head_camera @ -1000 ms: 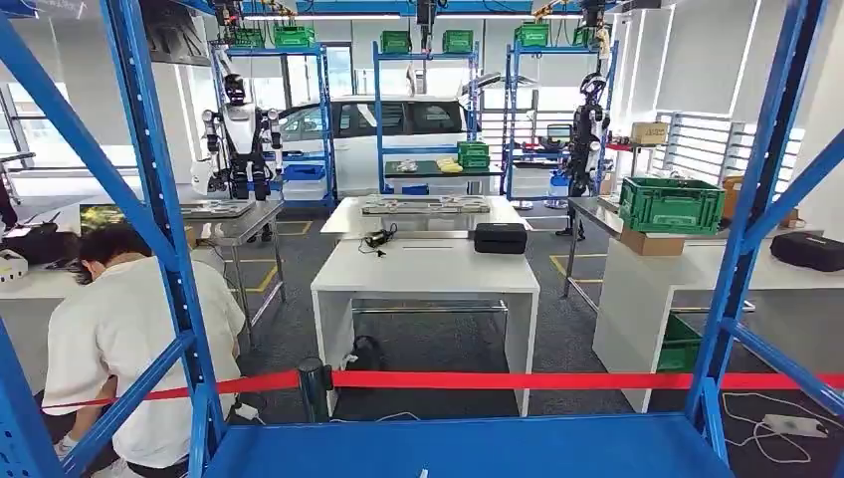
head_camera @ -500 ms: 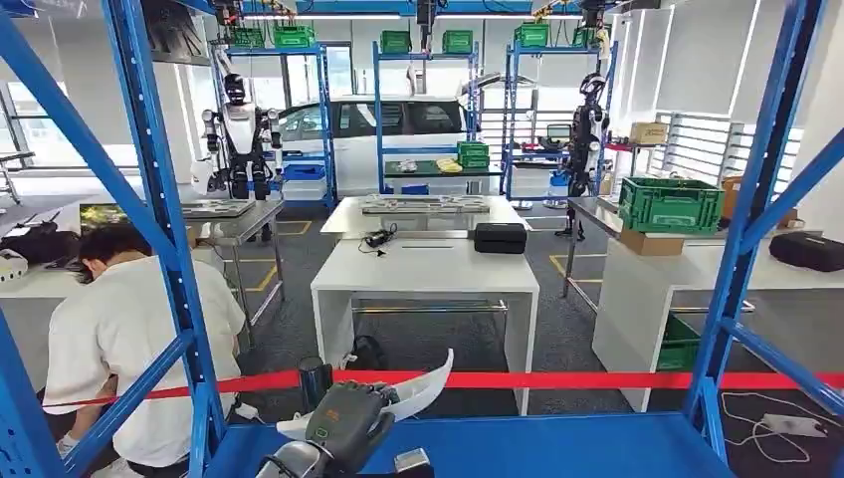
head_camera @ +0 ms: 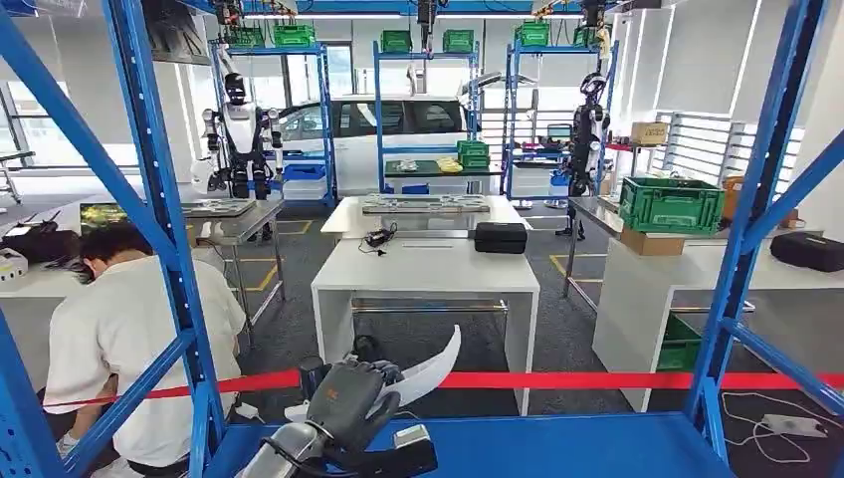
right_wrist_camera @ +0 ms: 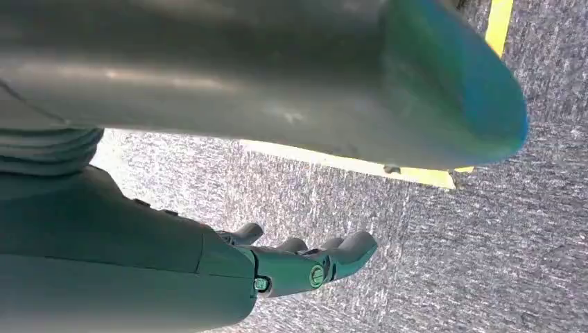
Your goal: Take the parts from the cabinet and place them on the table.
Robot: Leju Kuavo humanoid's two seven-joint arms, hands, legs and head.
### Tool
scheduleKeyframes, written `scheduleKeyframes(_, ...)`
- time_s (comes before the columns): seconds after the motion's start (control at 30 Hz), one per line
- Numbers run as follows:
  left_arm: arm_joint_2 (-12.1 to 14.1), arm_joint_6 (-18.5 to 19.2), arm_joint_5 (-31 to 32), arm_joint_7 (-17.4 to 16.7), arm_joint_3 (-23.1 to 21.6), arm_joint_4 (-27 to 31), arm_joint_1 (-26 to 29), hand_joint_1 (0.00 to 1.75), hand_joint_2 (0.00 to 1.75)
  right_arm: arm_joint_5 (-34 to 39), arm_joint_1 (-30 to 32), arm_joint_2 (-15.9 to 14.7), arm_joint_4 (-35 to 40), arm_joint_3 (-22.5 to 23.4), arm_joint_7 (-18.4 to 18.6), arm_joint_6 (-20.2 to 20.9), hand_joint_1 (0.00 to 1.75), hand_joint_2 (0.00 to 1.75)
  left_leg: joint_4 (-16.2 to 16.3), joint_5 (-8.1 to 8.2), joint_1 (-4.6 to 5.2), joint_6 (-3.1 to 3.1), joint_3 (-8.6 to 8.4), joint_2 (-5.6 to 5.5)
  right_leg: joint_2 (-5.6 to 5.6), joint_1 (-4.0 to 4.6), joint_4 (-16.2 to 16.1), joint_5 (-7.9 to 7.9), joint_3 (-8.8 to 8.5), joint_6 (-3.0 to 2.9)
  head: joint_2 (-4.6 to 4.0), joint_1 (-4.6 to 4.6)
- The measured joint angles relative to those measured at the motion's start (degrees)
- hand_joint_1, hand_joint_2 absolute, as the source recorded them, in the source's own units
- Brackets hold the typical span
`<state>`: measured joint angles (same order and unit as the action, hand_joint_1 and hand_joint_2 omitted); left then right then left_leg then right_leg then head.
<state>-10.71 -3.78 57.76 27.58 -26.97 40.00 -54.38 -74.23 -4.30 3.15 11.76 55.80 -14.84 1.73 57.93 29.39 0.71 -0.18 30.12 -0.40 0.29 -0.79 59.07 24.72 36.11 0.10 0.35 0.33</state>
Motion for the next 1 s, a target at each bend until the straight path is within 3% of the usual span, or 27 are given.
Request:
scheduleKeyframes(0.2,0.9,2.9,-4.1,-1.3,-0.5,0.1,0.0,1.75,1.75,0.1,0.1,0.1,0.0,0.1,0.0,0.0,0.0,0.0,0.3,0.19,0.31,0.33,0.47,0.01,-0.02,-0.34,-0.1,-0.1,-0.03,0.29,0.0,0.0)
scheduleKeyframes(0.3,1.3,3.3,-4.5,-1.3,-0.5,0.1,-0.1,1.75,1.75,0.1,0.1,0.2,0.0,0.1,-0.2,0.0,0.0,0.0,0.1,-0.04,0.54,0.96,0.51,0.0,-0.02,-0.53,-0.6,-0.42,-0.19,0.8,0.0,0.0)
scheduleKeyframes(0.33,1.4,3.3,-4.6,-1.3,-0.5,0.2,-0.1,1.75,1.75,0.2,0.0,0.2,0.0,0.1,-0.2,0.0,0.0,0.0,-1.0,-0.79,-0.19,1.32,-0.46,0.09,-0.03,-0.3,-0.5,-0.33,-0.07,0.98,0.0,0.02)
scheduleKeyframes(0.37,1.4,3.3,-4.7,-1.2,-0.5,0.2,-0.3,1.75,1.75,0.2,0.1,0.1,0.0,0.2,-0.2,0.0,0.0,0.0,-1.3,-1.24,-0.25,1.37,-0.66,0.35,-0.09,-0.39,0.3,0.49,0.11,1.05,0.0,0.04)
scheduleKeyframes(0.4,1.4,3.7,-5.0,-1.2,-0.6,0.2,-0.5,1.75,1.75,0.2,0.0,0.2,0.0,0.3,-0.2,-0.1,0.0,0.0,-1.4,-1.43,-0.37,1.65,-0.58,0.38,-0.06,-0.3,2.8,2.43,1.26,1.08,0.0,0.09)
scheduleKeyframes(0.47,1.7,4.4,-5.6,-1.3,-0.8,0.2,-0.6,1.75,1.75,0.1,0.1,0.2,0.0,0.4,-0.2,-0.1,0.0,0.0,-1.3,-1.42,-0.39,1.64,-0.47,0.45,-0.07,-0.45,11.9,6.9,5.28,1.32,0.0,0.17)
scheduleKeyframes(0.5,1.9,4.6,-5.9,-1.3,-1.1,0.2,-0.4,1.75,1.75,0.1,0.1,0.2,0.0,0.5,-0.2,-0.1,0.0,0.0,-1.1,-1.39,-0.4,1.61,-0.34,0.49,-0.06,-0.51,16.8,8.32,7.6,1.47,0.0,0.22)
scheduleKeyframes(0.53,2.1,4.7,-6.2,-1.3,-1.2,0.2,-0.4,1.75,1.75,0.1,0.1,0.2,0.0,0.5,-0.2,-0.1,0.0,0.0,-1.0,-1.3,-0.47,1.48,-0.24,0.48,-0.07,-0.58,17.9,7.95,8.29,1.56,0.0,0.22)
scheduleKeyframes(0.57,2.4,4.9,-6.4,-1.3,-1.5,0.2,-0.3,1.75,1.75,0.1,0.2,0.2,0.0,0.7,-0.2,-0.1,0.0,0.0,-0.7,-1.12,-0.63,1.21,-0.14,0.47,-0.09,-0.74,16.1,6.04,7.63,1.69,0.0,0.22)
scheduleKeyframes(0.63,2.8,4.9,-7.0,-1.3,-1.7,0.2,-0.3,1.75,1.75,0.1,0.2,0.1,0.0,0.9,-0.3,-0.1,0.0,0.0,0.3,-0.44,-1.25,0.4,0.04,0.45,-0.3,-1.15,5.8,0.63,2.39,2.09,0.0,0.24)
scheduleKeyframes(0.67,2.9,4.9,-7.3,-1.2,-1.9,0.2,-0.4,1.75,1.75,0.1,0.1,0.2,0.0,0.9,-0.3,-0.1,0.0,0.0,1.0,0.04,-1.29,-0.06,0.3,0.47,-0.54,-1.31,1.9,0.65,0.67,2.48,0.0,0.24)
scheduleKeyframes(0.7,3.0,4.9,-7.5,-1.1,-2.0,0.2,-0.6,1.75,1.75,0.1,0.0,0.5,-0.1,0.9,-0.3,-0.1,0.0,0.0,1.5,0.25,-0.9,-0.42,1.28,0.26,-0.19,-0.71,2.5,0.92,0.36,1.98,0.0,0.44)
scheduleKeyframes(0.73,3.1,4.9,-7.5,-1.1,-2.1,0.2,-0.5,1.75,1.75,0.2,0.0,0.4,-0.1,1.0,-0.2,-0.1,0.0,0.0,1.6,0.34,-0.74,-0.61,1.45,0.14,0.1,-0.86,3.0,0.82,1.02,1.02,0.0,0.2)
scheduleKeyframes(0.77,3.2,4.9,-7.6,-1.0,-2.3,0.2,-0.6,1.75,1.75,0.3,0.0,0.4,-0.1,1.1,-0.2,-0.1,0.0,0.0,1.9,0.33,-0.7,-0.84,1.26,0.03,0.1,-1.05,2.7,1.41,1.05,0.47,-0.02,0.18)
scheduleKeyframes(0.8,3.3,5.0,-7.7,-1.1,-2.4,0.2,-0.8,1.75,1.75,0.4,0.0,0.4,-0.1,1.2,-0.3,-0.2,0.0,0.0,1.8,0.15,-0.77,-1.16,1.24,0.04,0.13,-0.87,2.8,1.38,1.24,0.29,-0.02,0.04)
scheduleKeyframes(0.87,3.7,5.0,-7.8,-1.1,-2.4,0.2,-0.9,1.75,1.75,0.5,0.0,0.4,-0.1,1.3,-0.4,-0.2,0.0,0.0,2.7,1.27,-1.0,-1.83,1.8,0.09,0.05,-1.04,2.4,0.91,1.42,-0.76,0.0,0.04)
scheduleKeyframes(0.9,3.9,5.0,-7.8,-1.1,-2.5,0.2,-0.9,1.75,1.75,0.5,0.0,0.4,-0.1,1.3,-0.4,-0.2,0.0,0.0,4.4,2.94,-1.0,-2.03,2.38,0.19,0.06,-1.04,2.3,0.72,1.53,-1.08,0.0,-0.07)
scheduleKeyframes(1.0,4.5,5.0,-8.0,-1.2,-3.2,0.2,-1.1,1.75,1.75,0.5,0.0,0.4,-0.1,1.4,-0.6,-0.3,0.0,0.0,17.2,9.79,-1.02,-2.36,7.4,0.18,0.0,-0.68,2.3,-0.11,2.63,-1.78,0.0,-0.15)
